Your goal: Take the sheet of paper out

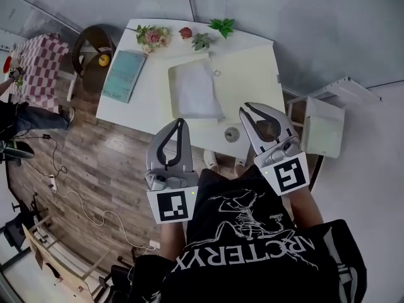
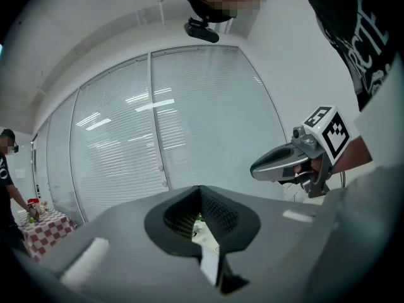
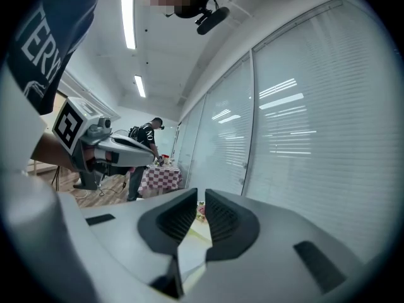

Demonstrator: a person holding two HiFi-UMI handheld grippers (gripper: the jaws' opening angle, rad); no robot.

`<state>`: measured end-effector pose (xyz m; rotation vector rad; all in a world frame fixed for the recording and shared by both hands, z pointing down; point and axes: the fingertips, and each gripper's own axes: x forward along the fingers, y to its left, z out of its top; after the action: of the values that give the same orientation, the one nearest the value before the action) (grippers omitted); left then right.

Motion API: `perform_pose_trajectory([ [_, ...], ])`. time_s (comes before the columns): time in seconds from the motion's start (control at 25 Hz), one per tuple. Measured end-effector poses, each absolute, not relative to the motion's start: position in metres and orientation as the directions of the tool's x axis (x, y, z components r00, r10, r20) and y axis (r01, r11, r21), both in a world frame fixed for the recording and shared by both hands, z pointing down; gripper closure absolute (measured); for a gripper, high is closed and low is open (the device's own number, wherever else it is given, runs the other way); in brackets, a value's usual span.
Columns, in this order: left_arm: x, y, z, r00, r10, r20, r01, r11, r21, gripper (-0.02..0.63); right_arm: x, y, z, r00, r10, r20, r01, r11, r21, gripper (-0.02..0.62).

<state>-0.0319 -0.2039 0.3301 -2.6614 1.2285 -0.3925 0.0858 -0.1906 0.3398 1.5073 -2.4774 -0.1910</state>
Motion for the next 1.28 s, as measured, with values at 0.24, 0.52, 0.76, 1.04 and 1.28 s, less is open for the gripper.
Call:
perform_pose_trajectory([
  [0.24,-0.028,-0.208,0.328,0.627,-0.764,0.153,-0.72,-0.644,-0.26,0.598,0.096,-0.202,0.341,-0.433,-0.889,0.148,-0.871,0.455,0.183,0.507],
  [0.52,-0.039,-0.204,0.329,0.597,-0.786,0.16,-0.748,-0.617,-0.243,0.598,0.099,-0.248,0.395,-0.56,-0.795,0.232,-0.828,0.535,-0.164,0.314],
  [0.76,-0.067,-0.19,0.334,0.524,-0.828,0.197,-0.788,-0.56,-0.256,0.598,0.115,-0.303,0.497,-0.682,-0.69,0.243,-0.598,0.334,-0.728,0.241],
  [1.04,-0.115,-0.167,0.349,0.38,-0.886,0.266,-0.857,-0.445,-0.261,0.598,0.118,-0.346,0.61,-0.721,-0.623,0.305,-0.379,-0.014,-0.925,0.213],
  [1.28,-0.146,-0.144,0.355,0.283,-0.909,0.307,-0.887,-0.37,-0.276,0.598,0.085,-0.354,0.676,-0.752,-0.534,0.387,-0.344,-0.184,-0.921,0.199],
])
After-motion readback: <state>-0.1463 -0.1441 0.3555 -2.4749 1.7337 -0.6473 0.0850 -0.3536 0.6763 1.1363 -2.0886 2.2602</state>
